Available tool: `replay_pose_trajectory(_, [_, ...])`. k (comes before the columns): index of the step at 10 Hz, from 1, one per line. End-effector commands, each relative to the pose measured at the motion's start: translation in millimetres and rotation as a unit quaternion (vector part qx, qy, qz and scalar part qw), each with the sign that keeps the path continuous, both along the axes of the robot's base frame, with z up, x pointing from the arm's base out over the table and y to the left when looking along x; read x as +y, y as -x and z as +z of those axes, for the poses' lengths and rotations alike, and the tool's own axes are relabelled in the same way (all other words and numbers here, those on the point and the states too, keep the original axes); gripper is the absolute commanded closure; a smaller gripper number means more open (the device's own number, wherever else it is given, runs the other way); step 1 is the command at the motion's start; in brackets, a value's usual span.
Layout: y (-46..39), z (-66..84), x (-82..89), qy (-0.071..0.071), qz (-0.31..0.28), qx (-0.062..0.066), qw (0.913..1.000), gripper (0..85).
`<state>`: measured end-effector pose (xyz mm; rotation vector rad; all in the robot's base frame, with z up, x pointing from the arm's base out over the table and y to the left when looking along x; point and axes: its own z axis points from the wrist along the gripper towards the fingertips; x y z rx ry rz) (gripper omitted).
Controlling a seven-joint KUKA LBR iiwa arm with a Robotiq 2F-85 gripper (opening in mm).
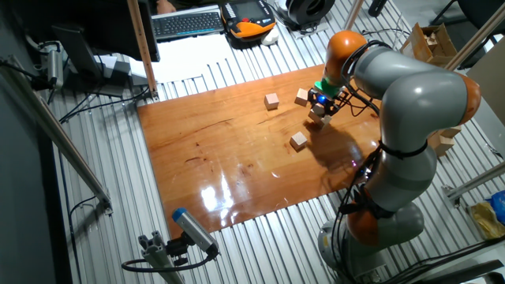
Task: Stack the blocks in a vertical line of five
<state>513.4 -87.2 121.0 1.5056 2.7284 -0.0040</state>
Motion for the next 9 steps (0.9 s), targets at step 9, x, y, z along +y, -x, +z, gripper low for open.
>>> replay_pose_trajectory(9, [0.0,0.1,-0.2,0.015,-0.033,0.017,0.9992,85.0])
